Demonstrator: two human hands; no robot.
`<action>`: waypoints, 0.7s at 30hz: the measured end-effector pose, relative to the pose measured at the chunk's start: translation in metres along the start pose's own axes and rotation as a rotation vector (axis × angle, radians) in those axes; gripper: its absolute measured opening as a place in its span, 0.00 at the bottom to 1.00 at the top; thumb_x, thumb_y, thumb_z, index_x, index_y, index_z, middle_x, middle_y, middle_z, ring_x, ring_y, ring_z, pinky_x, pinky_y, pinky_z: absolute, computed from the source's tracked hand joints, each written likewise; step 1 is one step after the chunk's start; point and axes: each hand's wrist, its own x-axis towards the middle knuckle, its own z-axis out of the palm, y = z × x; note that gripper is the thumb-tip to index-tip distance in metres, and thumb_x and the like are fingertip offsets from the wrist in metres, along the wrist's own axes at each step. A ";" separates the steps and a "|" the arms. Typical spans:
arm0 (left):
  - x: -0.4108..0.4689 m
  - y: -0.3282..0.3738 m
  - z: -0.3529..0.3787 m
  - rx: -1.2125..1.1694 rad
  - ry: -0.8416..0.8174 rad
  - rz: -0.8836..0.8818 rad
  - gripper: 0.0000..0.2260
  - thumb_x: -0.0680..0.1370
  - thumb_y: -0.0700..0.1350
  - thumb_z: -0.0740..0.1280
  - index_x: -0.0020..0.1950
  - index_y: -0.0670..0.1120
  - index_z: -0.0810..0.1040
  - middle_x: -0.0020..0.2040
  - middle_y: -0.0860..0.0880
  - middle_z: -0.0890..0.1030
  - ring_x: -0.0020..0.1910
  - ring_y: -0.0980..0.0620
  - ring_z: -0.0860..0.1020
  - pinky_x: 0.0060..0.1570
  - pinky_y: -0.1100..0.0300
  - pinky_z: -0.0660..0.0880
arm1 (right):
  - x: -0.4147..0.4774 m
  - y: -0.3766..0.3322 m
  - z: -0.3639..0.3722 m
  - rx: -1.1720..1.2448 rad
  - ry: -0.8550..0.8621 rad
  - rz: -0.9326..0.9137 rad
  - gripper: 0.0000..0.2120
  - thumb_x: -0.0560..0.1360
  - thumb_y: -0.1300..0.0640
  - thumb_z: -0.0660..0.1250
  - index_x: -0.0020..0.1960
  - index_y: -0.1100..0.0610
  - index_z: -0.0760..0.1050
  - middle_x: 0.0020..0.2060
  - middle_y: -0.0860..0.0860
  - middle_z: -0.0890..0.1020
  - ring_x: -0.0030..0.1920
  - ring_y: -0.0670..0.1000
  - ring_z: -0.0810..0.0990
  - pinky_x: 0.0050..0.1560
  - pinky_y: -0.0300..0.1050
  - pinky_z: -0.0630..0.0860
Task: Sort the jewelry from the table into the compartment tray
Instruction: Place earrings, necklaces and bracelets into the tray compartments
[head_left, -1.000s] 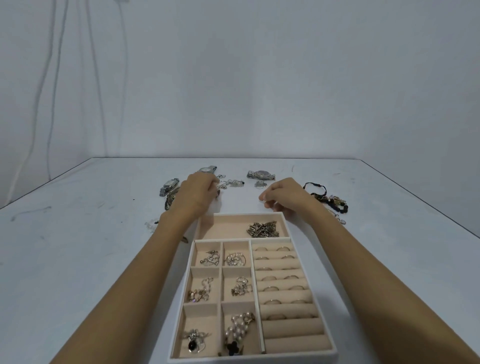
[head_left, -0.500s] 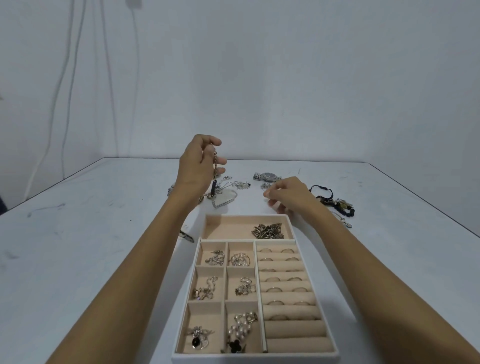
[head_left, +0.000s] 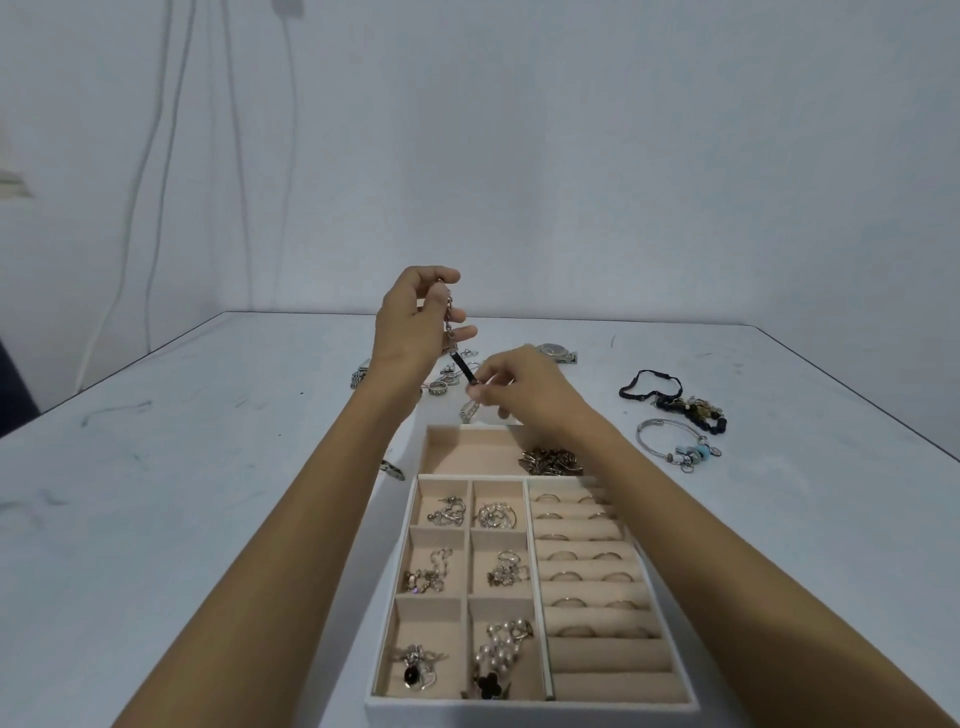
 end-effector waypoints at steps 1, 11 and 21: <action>0.002 -0.004 -0.001 -0.001 0.013 -0.032 0.09 0.83 0.38 0.54 0.55 0.43 0.74 0.39 0.48 0.74 0.38 0.52 0.78 0.48 0.57 0.80 | 0.000 -0.002 -0.003 0.027 0.038 -0.003 0.04 0.74 0.60 0.71 0.46 0.61 0.81 0.36 0.55 0.82 0.29 0.49 0.76 0.32 0.38 0.71; 0.001 -0.034 -0.003 -0.256 -0.183 -0.495 0.10 0.82 0.36 0.53 0.54 0.40 0.74 0.49 0.42 0.78 0.43 0.49 0.80 0.46 0.57 0.77 | 0.008 -0.036 -0.020 0.370 0.192 -0.119 0.02 0.72 0.68 0.70 0.45 0.64 0.80 0.32 0.58 0.81 0.32 0.56 0.81 0.35 0.48 0.82; 0.002 -0.032 -0.009 -0.636 -0.164 -0.726 0.17 0.82 0.50 0.56 0.43 0.42 0.77 0.32 0.48 0.76 0.30 0.52 0.77 0.40 0.58 0.79 | 0.022 -0.050 -0.023 0.331 0.226 -0.137 0.05 0.73 0.65 0.70 0.48 0.64 0.81 0.36 0.56 0.83 0.29 0.43 0.80 0.26 0.31 0.70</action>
